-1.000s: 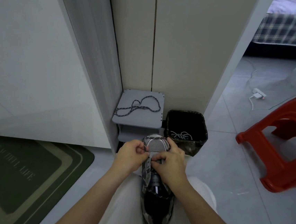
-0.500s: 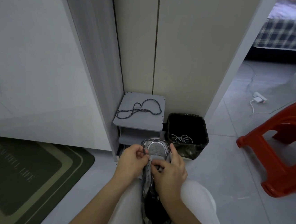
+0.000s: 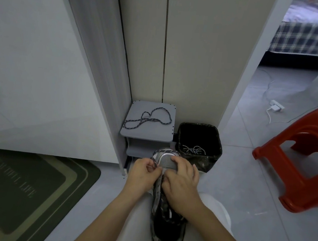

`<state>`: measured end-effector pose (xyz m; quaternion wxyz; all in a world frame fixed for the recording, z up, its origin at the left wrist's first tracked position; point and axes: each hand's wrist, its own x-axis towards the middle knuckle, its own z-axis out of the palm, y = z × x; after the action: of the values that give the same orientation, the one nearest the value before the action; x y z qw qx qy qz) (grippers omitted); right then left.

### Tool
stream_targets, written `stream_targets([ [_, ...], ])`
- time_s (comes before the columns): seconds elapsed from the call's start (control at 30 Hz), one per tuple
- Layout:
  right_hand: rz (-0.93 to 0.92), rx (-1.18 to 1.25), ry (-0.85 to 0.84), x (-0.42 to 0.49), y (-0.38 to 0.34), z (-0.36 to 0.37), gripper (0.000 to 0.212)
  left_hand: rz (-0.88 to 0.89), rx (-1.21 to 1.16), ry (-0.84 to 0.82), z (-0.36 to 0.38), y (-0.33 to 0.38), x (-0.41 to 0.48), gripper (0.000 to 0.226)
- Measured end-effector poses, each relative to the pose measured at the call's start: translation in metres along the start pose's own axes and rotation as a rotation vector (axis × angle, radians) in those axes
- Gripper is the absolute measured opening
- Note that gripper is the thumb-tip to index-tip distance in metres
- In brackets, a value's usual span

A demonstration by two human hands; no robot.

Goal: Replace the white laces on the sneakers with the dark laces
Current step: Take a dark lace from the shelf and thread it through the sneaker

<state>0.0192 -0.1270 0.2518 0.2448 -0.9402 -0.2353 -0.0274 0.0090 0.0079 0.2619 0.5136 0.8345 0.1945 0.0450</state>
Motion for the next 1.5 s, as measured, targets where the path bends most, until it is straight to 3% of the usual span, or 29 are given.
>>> stream_targets([
  [0.2,0.024,0.379,-0.155,-0.016,0.01,-0.038,0.025,-0.022,-0.029,0.01,-0.003,0.001,0.002,0.028],
  [0.33,0.214,1.03,-0.103,-0.025,0.012,-0.09,0.013,-0.094,-0.106,-0.041,-0.006,0.0,0.001,0.019],
  [0.4,0.271,1.221,-0.177,-0.025,0.015,-0.11,0.023,-0.127,-0.132,-0.055,-0.005,0.003,0.001,0.016],
  [0.47,0.155,0.927,-0.35,-0.024,0.016,-0.111,0.032,-0.153,-0.178,-0.069,-0.005,0.009,-0.002,0.014],
  [0.5,0.108,0.608,-0.399,-0.023,0.019,-0.102,0.031,-0.161,-0.202,-0.067,-0.005,0.01,-0.004,0.015],
  [0.57,0.097,-0.044,-0.26,-0.015,0.025,-0.081,0.029,-0.164,-0.239,-0.067,-0.005,0.011,-0.009,0.014],
  [0.6,0.077,-0.165,-0.131,-0.008,0.02,-0.075,0.03,-0.168,-0.257,-0.061,-0.006,0.009,-0.011,0.016],
  [0.67,-0.005,-0.177,-0.045,0.003,0.004,-0.063,0.027,-0.156,-0.316,-0.038,-0.007,0.007,-0.013,0.028],
  [0.73,-0.076,-0.246,-0.121,0.011,-0.013,-0.049,0.029,-0.075,-0.274,0.01,-0.008,0.006,-0.01,0.032],
  [0.87,0.004,-0.353,-0.146,0.021,-0.025,-0.027,0.029,-0.054,-0.448,-0.053,-0.01,0.013,0.008,0.018],
  [0.97,-0.005,-0.363,-0.161,0.024,-0.025,-0.023,0.023,-0.085,-0.589,-0.082,-0.012,0.022,0.025,0.02],
  [1.1,-0.03,-0.344,-0.131,0.024,-0.021,-0.02,0.02,-0.158,-0.687,-0.08,-0.007,0.034,0.048,0.035],
  [1.23,-0.053,-0.313,-0.06,0.022,-0.019,-0.016,0.031,-0.192,-0.819,-0.14,-0.004,0.045,0.071,0.023],
  [1.37,-0.079,-0.277,-0.069,0.022,-0.017,-0.019,0.026,-0.167,-0.842,-0.126,-0.013,0.065,0.085,0.018],
  [1.47,-0.138,-0.163,-0.099,0.021,-0.015,-0.033,0.009,-0.163,-0.811,-0.152,-0.032,0.071,0.084,0.034],
  [1.5,-0.125,-0.11,-0.16,0.022,-0.011,-0.036,0.014,-0.172,-0.776,-0.175,-0.038,0.069,0.079,0.039],
])
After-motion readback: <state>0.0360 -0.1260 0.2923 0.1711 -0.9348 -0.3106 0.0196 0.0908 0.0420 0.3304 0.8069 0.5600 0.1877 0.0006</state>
